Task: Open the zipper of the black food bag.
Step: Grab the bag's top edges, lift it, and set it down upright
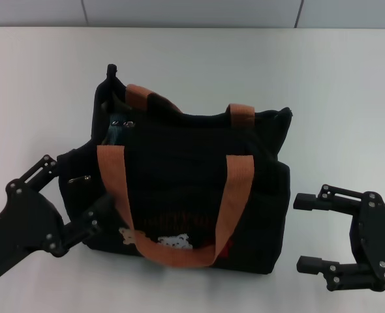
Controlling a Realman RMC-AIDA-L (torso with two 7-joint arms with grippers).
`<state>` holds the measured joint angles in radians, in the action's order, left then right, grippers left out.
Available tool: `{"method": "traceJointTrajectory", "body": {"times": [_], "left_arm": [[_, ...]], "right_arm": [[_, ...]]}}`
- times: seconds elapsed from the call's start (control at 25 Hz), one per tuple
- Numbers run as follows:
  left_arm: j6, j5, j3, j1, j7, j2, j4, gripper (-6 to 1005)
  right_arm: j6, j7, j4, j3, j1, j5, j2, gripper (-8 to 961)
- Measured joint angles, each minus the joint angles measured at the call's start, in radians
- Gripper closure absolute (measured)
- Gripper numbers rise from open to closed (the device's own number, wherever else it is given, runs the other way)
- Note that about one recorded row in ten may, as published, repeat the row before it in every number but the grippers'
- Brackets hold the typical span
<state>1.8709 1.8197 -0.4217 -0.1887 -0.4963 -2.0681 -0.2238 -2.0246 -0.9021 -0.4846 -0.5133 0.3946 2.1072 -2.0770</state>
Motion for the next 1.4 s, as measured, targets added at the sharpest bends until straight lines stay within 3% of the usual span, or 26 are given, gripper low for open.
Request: {"method": "traceJointTrajectory", "body": {"times": [0.16, 0.4, 0.84, 0.92, 1.4], "left_arm": [[-0.008, 0.0, -0.003, -0.004, 0.017, -0.003, 0.005, 220], [-0.037, -0.005, -0.022, -0.023, 0.03, -0.003, 0.015, 422], [-0.076, -0.013, 0.002, -0.04, 0.066, -0.006, 0.058, 670], [-0.073, -0.015, 0.009, -0.04, 0.093, -0.006, 0.073, 814], [-0.064, -0.059, 0.015, -0.126, 0.292, -0.006, 0.111, 816]], "right_arm": [[0.0, -0.002, -0.003, -0.002, 0.001, 0.001, 0.0, 117], [0.0, -0.007, -0.004, -0.004, 0.009, 0.001, 0.0, 117], [-0.003, -0.009, -0.005, 0.001, 0.009, 0.002, 0.0, 117], [-0.004, -0.009, -0.005, 0.002, 0.008, 0.002, 0.0, 117], [-0.015, -0.01, 0.014, 0.062, -0.02, -0.032, -0.001, 117]]}}
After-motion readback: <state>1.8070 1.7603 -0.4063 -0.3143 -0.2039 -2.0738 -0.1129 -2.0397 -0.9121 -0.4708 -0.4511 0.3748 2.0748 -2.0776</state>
